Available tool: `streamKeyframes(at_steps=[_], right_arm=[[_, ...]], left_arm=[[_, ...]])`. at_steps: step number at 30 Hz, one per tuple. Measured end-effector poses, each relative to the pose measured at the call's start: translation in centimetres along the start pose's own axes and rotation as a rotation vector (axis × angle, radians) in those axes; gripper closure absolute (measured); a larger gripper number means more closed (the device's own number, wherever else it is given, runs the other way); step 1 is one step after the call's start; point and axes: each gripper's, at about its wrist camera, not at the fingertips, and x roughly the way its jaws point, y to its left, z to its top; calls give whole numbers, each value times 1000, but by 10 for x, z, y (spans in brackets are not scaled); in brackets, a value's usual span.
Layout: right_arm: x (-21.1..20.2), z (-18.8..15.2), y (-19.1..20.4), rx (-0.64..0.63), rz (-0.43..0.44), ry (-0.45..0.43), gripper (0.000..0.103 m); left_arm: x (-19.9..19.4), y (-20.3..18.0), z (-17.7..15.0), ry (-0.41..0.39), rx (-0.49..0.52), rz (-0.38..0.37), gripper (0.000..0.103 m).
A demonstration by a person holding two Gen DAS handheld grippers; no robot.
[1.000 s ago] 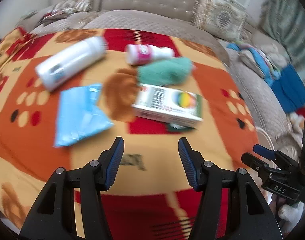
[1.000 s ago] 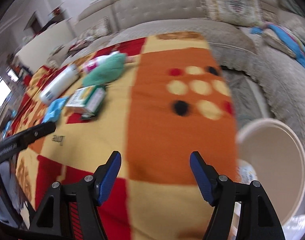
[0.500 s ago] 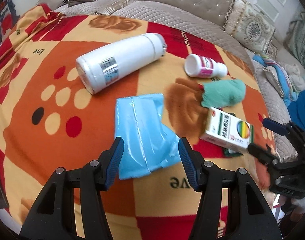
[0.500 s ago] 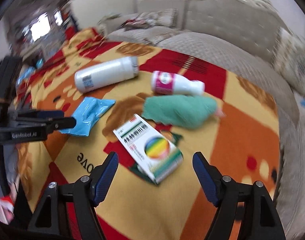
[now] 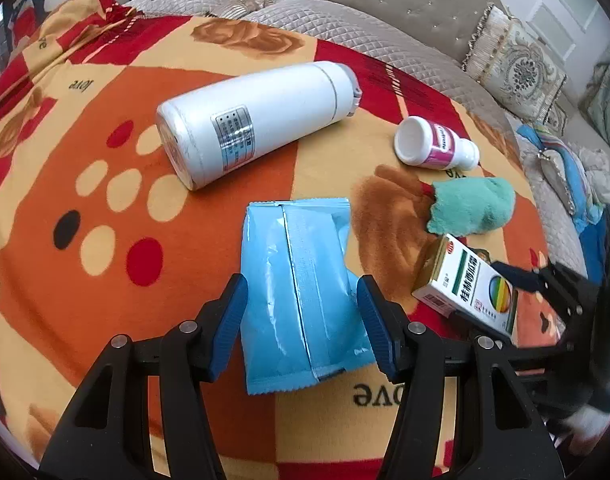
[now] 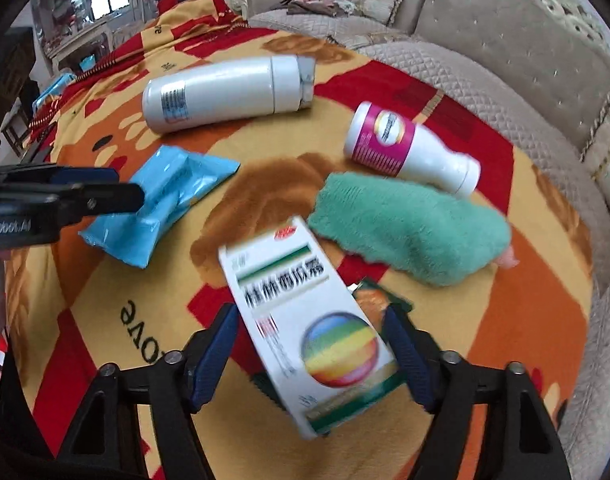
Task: Collect trash
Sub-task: 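Grasp the blue wrapper with the left tool while the right tool grasps the rainbow-printed medicine box, then carry the blue wrapper and rainbow box over the cream bin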
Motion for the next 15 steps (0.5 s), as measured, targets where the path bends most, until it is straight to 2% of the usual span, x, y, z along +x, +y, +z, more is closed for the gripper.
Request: streamKeyframes(at_steps=[2,3,4,7,11,15], right_arm=[[-4,-1,1,38,-5,-35,36],[-8,-3,-2,78,8,-55,43],[-12,-6,-8,132,30,-73,46],[-27,-20,-21,251,72,-129,46],[-44,-43,-23,292,51,-155,46],[-62,-69,-24,341,29,-182,46]], left_arm=[[5,0,-1,-2,-8,6,46],[7,0,-1,-7,-13,10,44],[10,0,0,-10,-22,7,44],[16,0,0,-13,-44,-12,39],[23,-8,-1,-17,-34,2,35],[20,-16,-9,-40,17,4,40]])
